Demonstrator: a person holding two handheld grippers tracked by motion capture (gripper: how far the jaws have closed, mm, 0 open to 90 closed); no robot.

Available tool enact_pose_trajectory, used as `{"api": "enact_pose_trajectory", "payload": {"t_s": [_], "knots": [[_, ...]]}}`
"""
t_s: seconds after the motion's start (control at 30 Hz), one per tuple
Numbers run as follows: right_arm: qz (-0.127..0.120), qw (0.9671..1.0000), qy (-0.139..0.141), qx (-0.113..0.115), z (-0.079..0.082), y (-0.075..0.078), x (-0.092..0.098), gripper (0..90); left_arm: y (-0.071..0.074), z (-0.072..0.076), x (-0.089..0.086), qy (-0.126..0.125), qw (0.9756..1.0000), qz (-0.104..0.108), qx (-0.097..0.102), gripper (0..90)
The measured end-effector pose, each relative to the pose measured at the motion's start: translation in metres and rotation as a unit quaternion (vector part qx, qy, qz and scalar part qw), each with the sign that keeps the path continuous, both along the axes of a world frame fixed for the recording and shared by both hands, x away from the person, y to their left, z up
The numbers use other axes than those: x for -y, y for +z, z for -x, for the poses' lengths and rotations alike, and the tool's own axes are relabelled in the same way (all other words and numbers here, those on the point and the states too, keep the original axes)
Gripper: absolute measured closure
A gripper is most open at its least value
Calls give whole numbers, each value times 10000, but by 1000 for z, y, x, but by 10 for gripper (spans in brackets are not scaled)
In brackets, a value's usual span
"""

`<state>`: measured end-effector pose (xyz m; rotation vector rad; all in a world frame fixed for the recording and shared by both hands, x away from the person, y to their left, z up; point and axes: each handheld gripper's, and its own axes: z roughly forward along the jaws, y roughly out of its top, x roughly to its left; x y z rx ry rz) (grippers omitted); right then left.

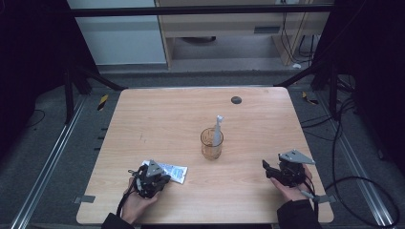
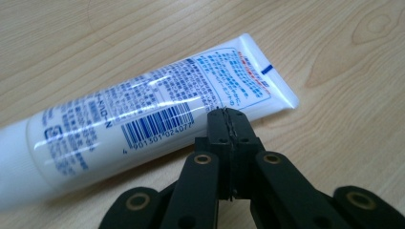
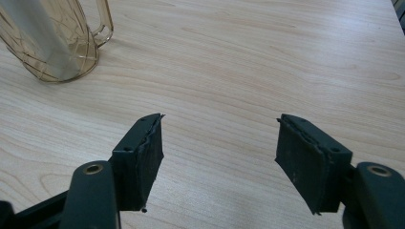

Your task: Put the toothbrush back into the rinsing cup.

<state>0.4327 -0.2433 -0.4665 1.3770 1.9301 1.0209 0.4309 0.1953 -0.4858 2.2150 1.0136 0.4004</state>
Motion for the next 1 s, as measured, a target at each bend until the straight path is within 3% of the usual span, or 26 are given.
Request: {"api": "enact_pose_trajectory", "payload": {"t_s": [0.27, 0.4, 0.57, 0.67, 0.77, 0.83, 1.0], "knots": [[8, 10000, -52, -46, -1, -1, 0, 306, 1, -9, 8, -5, 9999, -36, 130, 897], [10, 9999, -82, -90, -1, 0, 1, 301, 14, -14, 3, 45, 9996, 77, 286, 897], [29, 9999, -83, -75, -1, 0, 0, 297, 31, -34, -13, 317, 9983, -54, 481, 897], [35, 9999, -84, -59, -2, 0, 0, 296, 35, -49, -28, 516, 9975, -95, 469, 898], [24, 9999, -76, -74, -2, 0, 1, 302, 32, -58, -41, 681, 9969, -116, 387, 897], [35, 9999, -80, -100, -2, -1, 1, 302, 27, -63, -47, 750, 9963, -297, 281, 897], [64, 9999, -39, -122, -3, -2, -1, 299, 23, -64, -51, 711, 9964, -439, 138, 897]]}}
